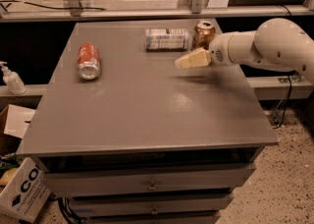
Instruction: Pick orange can
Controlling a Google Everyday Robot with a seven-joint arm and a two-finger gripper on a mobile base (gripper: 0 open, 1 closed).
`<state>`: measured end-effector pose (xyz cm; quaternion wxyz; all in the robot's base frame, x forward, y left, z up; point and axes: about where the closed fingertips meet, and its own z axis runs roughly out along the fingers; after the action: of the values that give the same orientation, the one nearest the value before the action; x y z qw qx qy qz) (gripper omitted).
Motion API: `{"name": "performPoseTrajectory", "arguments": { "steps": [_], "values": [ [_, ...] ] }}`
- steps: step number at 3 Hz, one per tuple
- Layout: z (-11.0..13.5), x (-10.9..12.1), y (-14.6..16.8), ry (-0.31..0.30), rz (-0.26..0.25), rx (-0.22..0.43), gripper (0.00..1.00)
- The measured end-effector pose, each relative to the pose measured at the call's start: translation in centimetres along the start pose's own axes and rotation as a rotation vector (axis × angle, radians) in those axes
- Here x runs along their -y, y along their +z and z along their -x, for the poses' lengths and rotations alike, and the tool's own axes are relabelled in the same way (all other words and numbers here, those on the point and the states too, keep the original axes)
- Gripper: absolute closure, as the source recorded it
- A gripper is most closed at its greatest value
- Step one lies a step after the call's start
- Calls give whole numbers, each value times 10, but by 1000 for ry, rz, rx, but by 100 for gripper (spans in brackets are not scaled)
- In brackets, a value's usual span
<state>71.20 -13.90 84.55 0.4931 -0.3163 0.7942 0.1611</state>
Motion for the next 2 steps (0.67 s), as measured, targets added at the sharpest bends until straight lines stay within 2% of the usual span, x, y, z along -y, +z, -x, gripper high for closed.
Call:
{"name": "performPoseTrajectory", "arguments": {
  "steps": [1, 2],
  "values": [
    [2, 18, 13, 45, -56, -1, 0],
    [10, 32, 20, 112, -97, 10, 18]
  ]
}}
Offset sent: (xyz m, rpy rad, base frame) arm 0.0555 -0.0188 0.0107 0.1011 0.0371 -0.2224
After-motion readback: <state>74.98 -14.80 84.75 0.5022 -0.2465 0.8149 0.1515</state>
